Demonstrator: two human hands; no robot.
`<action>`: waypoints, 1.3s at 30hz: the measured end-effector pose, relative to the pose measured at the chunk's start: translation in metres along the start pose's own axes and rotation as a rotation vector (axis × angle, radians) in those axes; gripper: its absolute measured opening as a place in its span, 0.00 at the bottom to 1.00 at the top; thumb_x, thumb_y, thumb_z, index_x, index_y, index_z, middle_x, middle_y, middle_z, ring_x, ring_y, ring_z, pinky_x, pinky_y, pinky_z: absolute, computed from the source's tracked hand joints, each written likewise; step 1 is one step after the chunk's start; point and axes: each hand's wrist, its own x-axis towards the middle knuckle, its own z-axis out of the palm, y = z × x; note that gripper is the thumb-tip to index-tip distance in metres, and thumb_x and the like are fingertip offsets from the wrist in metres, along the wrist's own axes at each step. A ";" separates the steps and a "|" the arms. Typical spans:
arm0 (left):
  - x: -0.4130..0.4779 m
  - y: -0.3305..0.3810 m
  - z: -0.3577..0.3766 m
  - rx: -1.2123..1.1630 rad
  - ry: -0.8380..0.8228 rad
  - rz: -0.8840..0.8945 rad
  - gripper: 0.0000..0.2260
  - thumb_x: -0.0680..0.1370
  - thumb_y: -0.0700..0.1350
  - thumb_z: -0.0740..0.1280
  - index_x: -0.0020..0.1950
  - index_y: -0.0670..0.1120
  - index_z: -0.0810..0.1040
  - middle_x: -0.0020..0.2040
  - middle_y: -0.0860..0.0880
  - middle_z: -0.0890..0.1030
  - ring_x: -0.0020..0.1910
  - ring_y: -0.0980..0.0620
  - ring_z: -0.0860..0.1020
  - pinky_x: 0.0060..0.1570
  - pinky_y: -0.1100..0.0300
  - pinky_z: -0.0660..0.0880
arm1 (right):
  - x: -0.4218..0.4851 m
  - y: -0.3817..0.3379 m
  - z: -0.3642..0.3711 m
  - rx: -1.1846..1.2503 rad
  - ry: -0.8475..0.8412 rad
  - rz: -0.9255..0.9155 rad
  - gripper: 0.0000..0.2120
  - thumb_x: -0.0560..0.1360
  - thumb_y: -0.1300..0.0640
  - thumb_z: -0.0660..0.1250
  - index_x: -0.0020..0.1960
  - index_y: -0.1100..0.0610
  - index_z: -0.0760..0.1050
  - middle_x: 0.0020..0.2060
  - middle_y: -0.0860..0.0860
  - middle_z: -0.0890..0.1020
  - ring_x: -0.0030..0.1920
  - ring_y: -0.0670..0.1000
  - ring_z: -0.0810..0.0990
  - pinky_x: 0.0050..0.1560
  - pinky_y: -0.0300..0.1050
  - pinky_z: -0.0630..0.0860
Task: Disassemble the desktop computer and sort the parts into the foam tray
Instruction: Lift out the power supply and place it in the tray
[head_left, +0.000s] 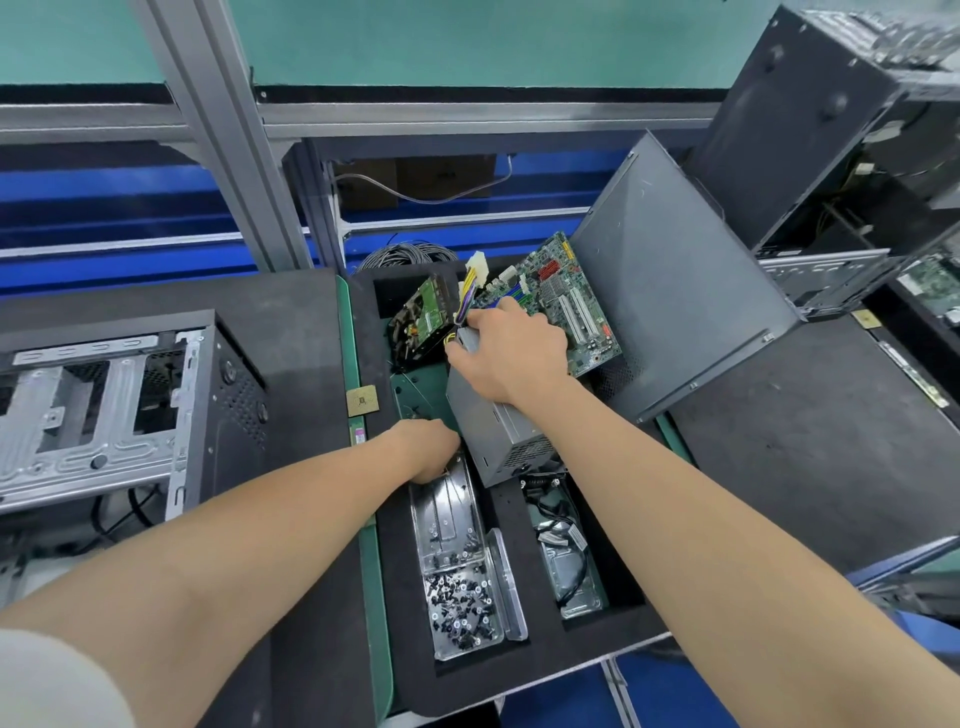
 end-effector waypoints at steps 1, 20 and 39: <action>0.000 0.002 0.001 -0.002 -0.008 0.010 0.13 0.79 0.34 0.63 0.64 0.40 0.73 0.60 0.42 0.78 0.53 0.43 0.78 0.44 0.52 0.75 | 0.000 0.000 0.000 0.004 0.001 0.001 0.22 0.80 0.33 0.58 0.67 0.43 0.75 0.62 0.53 0.74 0.59 0.66 0.76 0.45 0.54 0.67; -0.007 0.009 0.010 -0.218 -0.035 0.084 0.16 0.79 0.50 0.72 0.66 0.49 0.82 0.59 0.46 0.83 0.58 0.44 0.81 0.56 0.47 0.81 | 0.001 0.000 0.003 -0.006 0.005 -0.008 0.25 0.80 0.33 0.58 0.71 0.44 0.74 0.63 0.54 0.74 0.60 0.66 0.75 0.45 0.54 0.68; -0.035 -0.055 -0.027 -0.021 0.249 -0.049 0.21 0.78 0.37 0.60 0.68 0.52 0.78 0.63 0.45 0.80 0.60 0.42 0.79 0.57 0.50 0.77 | 0.000 -0.001 0.000 0.028 0.001 -0.006 0.25 0.79 0.34 0.59 0.70 0.45 0.75 0.63 0.54 0.74 0.61 0.65 0.75 0.47 0.54 0.67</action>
